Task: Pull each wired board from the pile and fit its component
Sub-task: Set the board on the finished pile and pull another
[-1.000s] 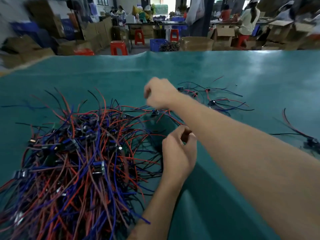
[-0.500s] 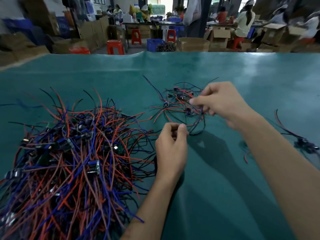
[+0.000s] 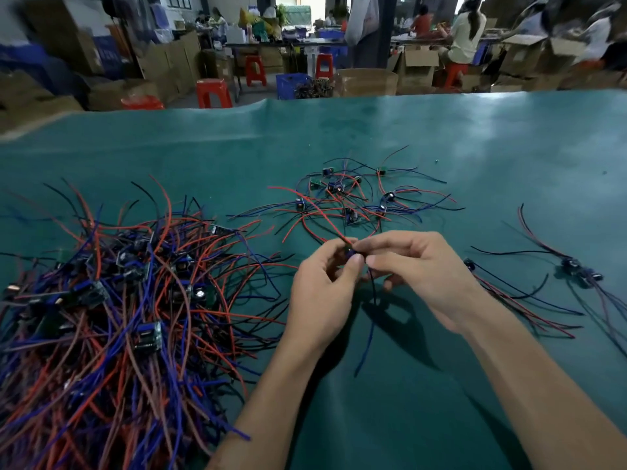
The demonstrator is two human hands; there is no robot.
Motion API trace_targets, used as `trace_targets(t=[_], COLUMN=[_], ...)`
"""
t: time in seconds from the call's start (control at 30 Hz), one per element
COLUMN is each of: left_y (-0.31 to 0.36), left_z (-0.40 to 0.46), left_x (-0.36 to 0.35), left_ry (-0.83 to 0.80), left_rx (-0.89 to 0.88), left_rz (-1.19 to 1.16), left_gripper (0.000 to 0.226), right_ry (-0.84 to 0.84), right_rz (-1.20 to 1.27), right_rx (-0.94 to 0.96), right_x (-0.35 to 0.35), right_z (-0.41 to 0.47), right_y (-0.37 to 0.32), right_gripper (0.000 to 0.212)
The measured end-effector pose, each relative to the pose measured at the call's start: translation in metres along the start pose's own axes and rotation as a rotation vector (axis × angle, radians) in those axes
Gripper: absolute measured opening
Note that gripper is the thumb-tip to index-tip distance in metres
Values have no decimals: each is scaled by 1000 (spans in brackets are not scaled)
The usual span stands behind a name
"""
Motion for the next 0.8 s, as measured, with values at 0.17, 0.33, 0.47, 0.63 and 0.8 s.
trace_targets(t=[0.17, 0.33, 0.47, 0.63, 0.8], left_y=[7, 6, 5, 6, 4], left_z=[-2, -5, -5, -3, -4], left_x=[-5, -11, -10, -11, -7], left_ry=[-59, -101, -91, -119, -86], left_rx=[-37, 7, 24, 17, 28], left_rz=[40, -20, -31, -5, 79], left_gripper=[23, 29, 30, 17, 18], right_ry=[184, 118, 37, 77, 137], right_rz=[-151, -9, 209, 273, 321], right_rx=[88, 53, 16, 45, 77], right_x=[12, 7, -1, 0, 9], right_z=[-1, -1, 1, -1, -3], right_y=[-6, -3, 1, -2, 1], right_gripper=[10, 13, 14, 12, 8])
Point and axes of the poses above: each hand's wrist, its own z-axis towards the middle knuckle, its own x-axis out of the back of the hand, y = z × x, the point moved 8 cm from there along z, towards the middle knuckle, and after that the axes turned 15 degrees about -y, right-handed, at the moved point
